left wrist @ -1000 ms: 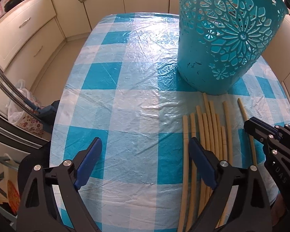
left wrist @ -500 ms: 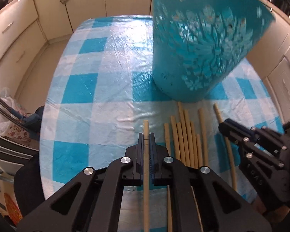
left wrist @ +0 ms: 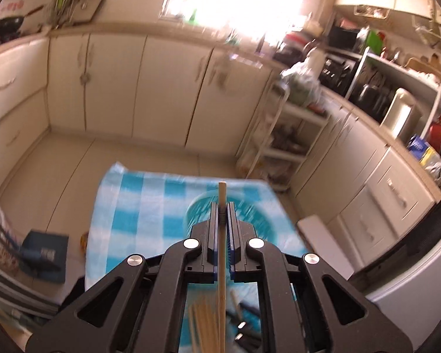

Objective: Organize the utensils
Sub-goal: 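Lift the stick with the left tool and drop it into the teal basket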

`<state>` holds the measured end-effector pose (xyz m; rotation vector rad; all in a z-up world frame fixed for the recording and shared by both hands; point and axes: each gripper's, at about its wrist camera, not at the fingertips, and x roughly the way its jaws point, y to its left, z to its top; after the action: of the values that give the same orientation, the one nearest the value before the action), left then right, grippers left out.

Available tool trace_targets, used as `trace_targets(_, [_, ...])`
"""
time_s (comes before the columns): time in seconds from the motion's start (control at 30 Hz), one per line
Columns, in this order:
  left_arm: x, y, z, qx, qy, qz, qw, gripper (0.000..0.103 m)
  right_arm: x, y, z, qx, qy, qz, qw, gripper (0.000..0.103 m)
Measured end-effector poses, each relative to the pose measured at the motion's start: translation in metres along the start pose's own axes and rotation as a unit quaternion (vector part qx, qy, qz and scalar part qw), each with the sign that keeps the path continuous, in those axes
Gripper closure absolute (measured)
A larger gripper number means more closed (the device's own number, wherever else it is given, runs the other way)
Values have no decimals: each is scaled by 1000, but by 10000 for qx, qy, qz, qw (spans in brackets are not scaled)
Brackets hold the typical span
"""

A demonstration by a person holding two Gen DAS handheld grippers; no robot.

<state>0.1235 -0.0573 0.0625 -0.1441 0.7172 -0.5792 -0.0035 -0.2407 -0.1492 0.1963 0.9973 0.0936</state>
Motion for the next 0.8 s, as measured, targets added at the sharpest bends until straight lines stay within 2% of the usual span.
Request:
trace_targets(0.13, [-18,-25,37,160,-579,-127,9981,98,0,3,0,-73,-8,-23,10000,66])
trace_targets(0.23, [-23,-40,51,296,-1108,105,9933,98,0,5,-1,-108,-10,-27,9999,65])
trace_targets(0.33, [-9,-45,58,300,-1679,443,9843,98,0,4,-1,-111,-10,-18,9999,64])
trace_targets(0.43, [17,-42,58,220,-1820,717,9804,98,0,4,-1,-91,-14,1,10000,64])
trace_targets(0.57, [60,-31,42,190,-1574,1011,9822,98,0,3,-1,-69,-11,30,10000,64])
trace_targets(0.67, [88,-23,23,322,-1136,1240,9852,98,-2,-1,0,-16,14,48,10000,64])
trace_targets(0.8, [105,-12,-6,473,-593,1439,9867,97,-4,-5,0,34,56,41,10000,64])
